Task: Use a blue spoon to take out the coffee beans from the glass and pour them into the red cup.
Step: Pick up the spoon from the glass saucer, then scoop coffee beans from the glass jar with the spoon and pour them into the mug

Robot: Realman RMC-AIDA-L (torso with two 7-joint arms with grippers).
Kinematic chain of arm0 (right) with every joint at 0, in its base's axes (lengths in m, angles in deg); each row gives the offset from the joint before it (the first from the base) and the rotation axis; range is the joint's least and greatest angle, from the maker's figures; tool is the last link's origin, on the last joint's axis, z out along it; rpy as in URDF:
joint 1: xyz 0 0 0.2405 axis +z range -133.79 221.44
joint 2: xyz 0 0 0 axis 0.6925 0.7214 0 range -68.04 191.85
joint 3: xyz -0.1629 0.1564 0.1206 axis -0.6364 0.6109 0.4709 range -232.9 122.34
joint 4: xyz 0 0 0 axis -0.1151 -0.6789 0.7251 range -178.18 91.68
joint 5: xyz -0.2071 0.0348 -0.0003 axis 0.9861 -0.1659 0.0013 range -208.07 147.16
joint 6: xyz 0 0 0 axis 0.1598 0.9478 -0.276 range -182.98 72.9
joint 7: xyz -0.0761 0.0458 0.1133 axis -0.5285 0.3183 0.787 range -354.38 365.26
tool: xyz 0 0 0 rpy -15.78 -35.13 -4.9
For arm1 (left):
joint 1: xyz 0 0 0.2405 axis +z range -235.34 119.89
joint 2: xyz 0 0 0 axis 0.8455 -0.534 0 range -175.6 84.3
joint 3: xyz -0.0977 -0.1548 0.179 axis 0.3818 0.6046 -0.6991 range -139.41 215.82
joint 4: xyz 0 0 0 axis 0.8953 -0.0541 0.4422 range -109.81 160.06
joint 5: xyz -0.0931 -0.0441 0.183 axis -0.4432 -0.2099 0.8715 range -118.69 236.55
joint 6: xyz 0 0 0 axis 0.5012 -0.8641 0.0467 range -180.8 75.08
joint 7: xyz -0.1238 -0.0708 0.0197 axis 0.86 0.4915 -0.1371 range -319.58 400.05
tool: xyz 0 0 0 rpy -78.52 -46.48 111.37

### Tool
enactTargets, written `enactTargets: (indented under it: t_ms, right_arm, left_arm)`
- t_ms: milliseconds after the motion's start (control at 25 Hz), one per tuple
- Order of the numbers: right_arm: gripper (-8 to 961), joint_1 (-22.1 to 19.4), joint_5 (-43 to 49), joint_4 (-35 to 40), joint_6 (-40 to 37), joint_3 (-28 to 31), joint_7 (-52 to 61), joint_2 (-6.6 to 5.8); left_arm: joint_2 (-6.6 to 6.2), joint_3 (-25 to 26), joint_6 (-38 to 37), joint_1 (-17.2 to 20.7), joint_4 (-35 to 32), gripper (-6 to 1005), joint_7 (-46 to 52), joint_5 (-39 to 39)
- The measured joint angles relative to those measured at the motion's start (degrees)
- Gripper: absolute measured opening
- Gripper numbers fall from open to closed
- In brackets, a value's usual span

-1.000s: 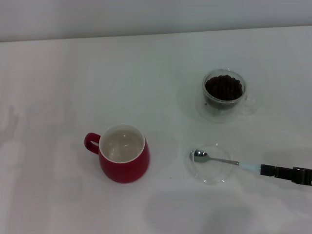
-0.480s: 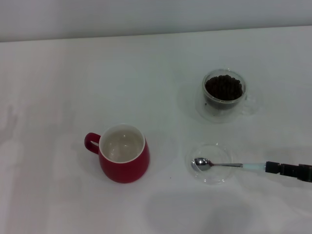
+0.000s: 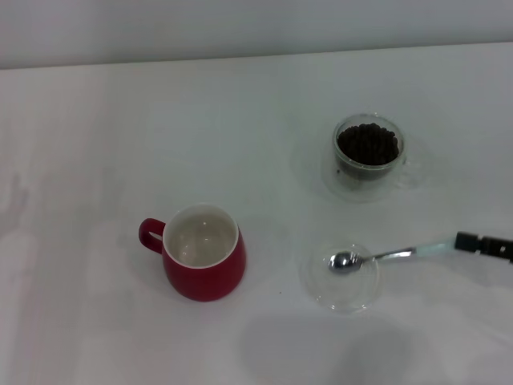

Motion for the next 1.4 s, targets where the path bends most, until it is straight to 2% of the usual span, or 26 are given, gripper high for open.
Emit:
enactTargets:
  t_ms: [240, 440, 600, 880, 1080, 1400]
  right_arm:
    - [145, 3.0, -6.2, -4.7, -4.8, -0.1, 0.5, -0.16]
    - [145, 7.9, -10.2, -8.5, -6.9, -0.5, 0.4, -0.22]
    - [145, 12.7, -11.0, -12.0, -7.2, -0.5, -0.3, -0.19]
    - [145, 18.4, -11.0, -17.2, -5.6, -0.6, -4.4, 0.18]
    - [145, 19.9, -10.2, -24.2, -4.2, -0.7, -8.9, 1.67]
    - [145, 19.8, -7.0, -27.0, -3.0, -0.7, -12.0, 2.24]
  left_arm:
    - [0.0, 0.0, 0.0, 0.0, 0.0, 893, 0.0, 0.0]
    - [0.0, 0.0, 0.0, 0.0, 0.0, 893, 0.0, 0.2]
    - [0.0, -0.3, 0.3, 0.0, -0.1, 893, 0.0, 0.2]
    - [0.09, -0.4, 0.4, 0.2, -0.4, 893, 0.1, 0.4]
    - [0.09, -0.4, 0.5, 0.2, -0.5, 893, 0.2, 0.3]
    - [0.09, -0.1, 0.4, 0.0, -0.5, 893, 0.3, 0.1]
